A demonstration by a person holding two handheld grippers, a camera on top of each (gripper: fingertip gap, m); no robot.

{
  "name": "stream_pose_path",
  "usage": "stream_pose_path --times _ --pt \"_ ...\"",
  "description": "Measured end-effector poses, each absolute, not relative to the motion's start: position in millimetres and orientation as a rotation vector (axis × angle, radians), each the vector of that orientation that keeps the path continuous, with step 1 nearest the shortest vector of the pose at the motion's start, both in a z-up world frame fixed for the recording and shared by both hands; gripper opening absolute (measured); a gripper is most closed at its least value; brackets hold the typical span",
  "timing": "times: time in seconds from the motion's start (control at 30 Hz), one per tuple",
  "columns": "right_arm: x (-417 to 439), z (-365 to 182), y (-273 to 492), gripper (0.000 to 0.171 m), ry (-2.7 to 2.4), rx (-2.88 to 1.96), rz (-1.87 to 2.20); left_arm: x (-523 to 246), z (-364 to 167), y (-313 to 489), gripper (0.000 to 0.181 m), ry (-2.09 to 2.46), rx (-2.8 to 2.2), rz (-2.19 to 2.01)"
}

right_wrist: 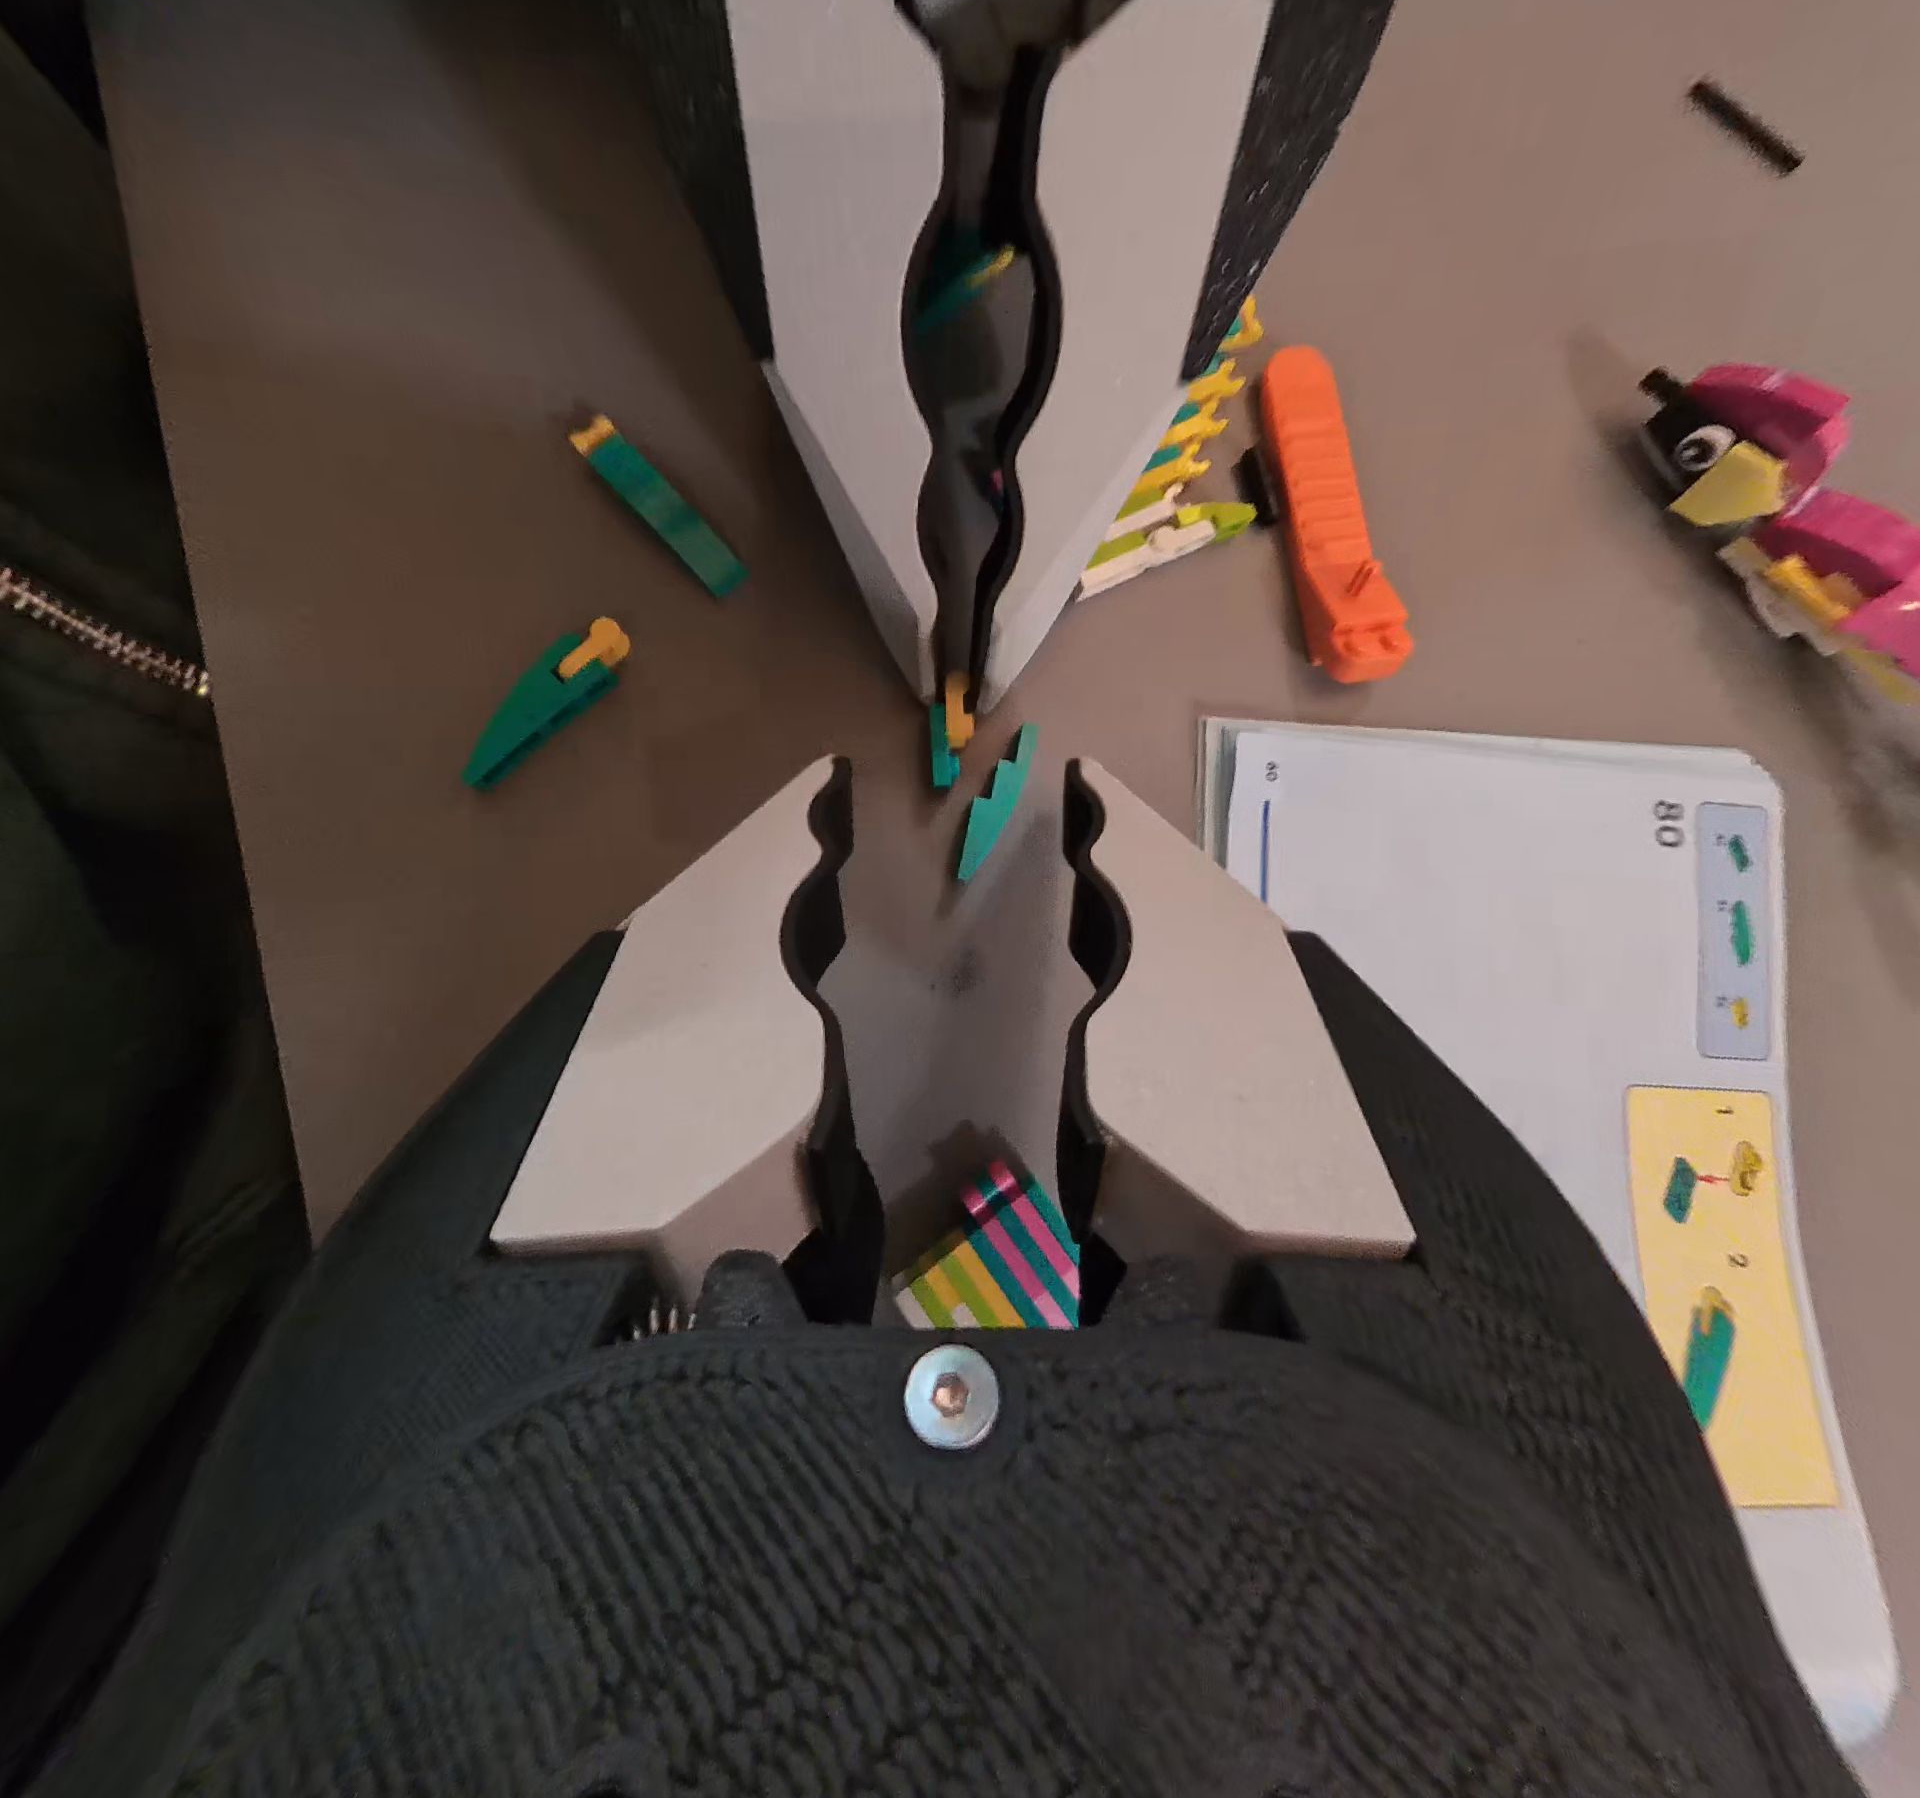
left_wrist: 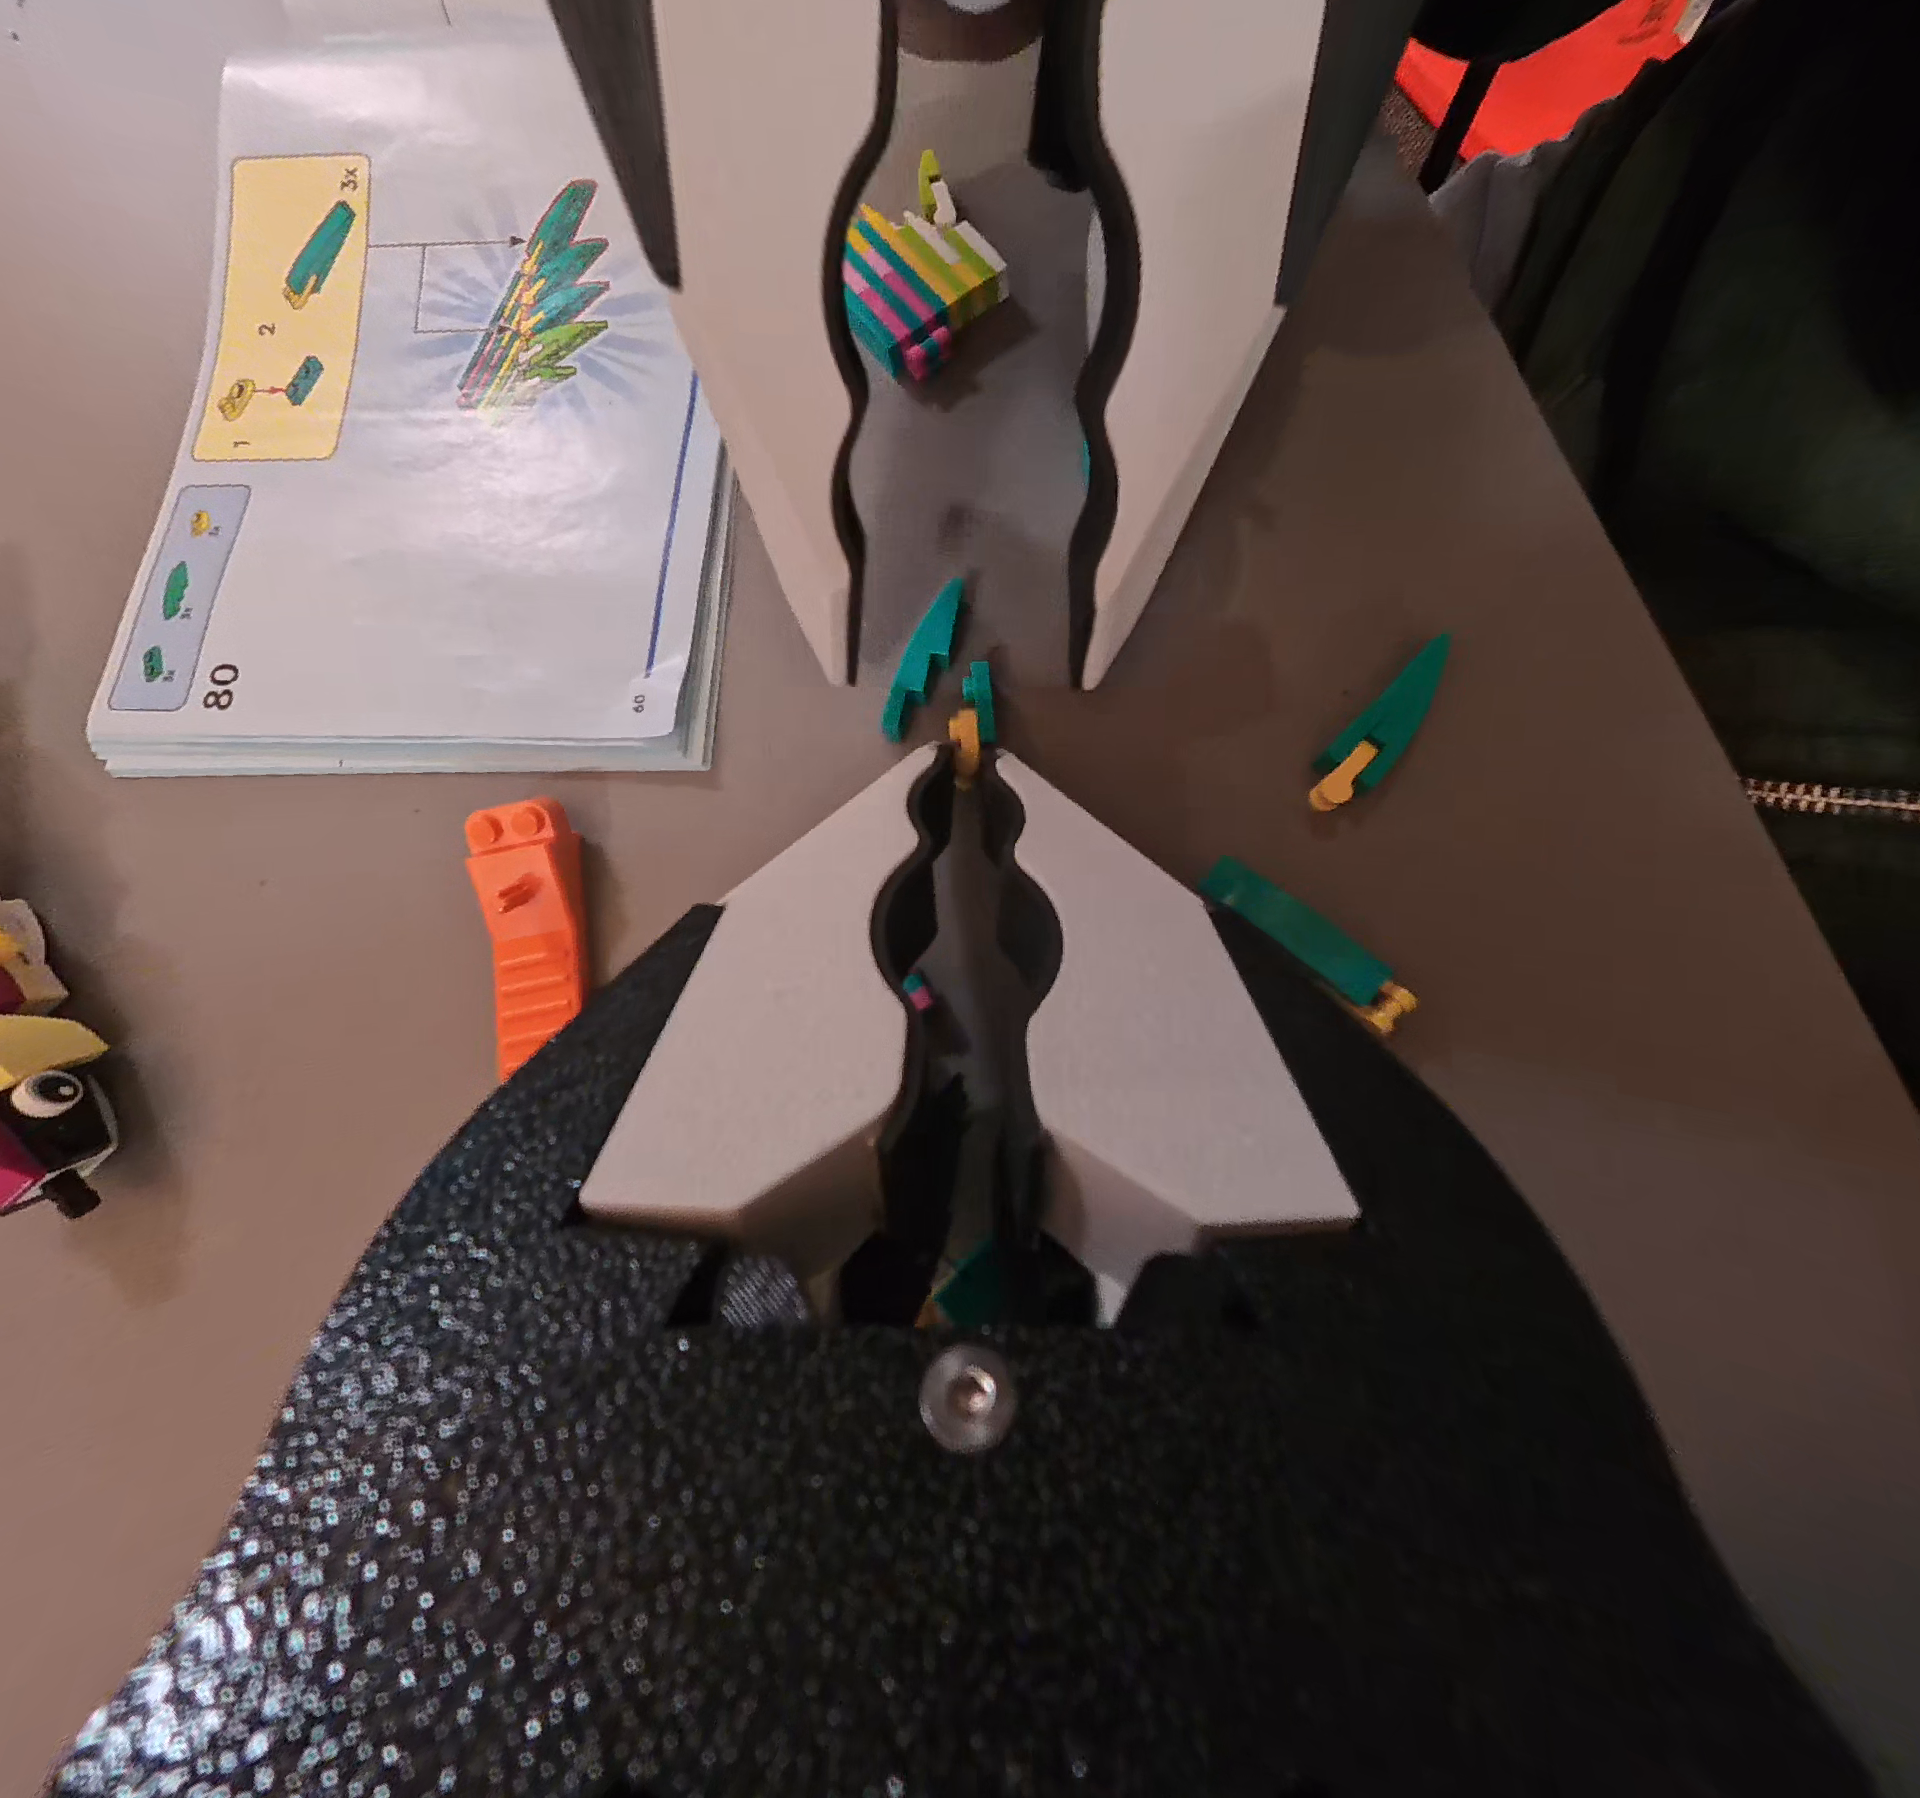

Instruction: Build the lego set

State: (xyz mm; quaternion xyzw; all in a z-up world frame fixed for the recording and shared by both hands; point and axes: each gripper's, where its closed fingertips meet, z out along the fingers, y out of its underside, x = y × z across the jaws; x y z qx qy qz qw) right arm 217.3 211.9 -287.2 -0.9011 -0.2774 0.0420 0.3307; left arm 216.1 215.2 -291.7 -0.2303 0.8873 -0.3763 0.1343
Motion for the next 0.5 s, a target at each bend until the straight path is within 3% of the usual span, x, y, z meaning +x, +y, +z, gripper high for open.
stream_pose_path --times 0.5 --pt "208.0 -291.4 214.4 0.029 -0.689 -2.373 0.251 215.3 -291.8 214.4 0.002 2.598 -0.626 -1.099"
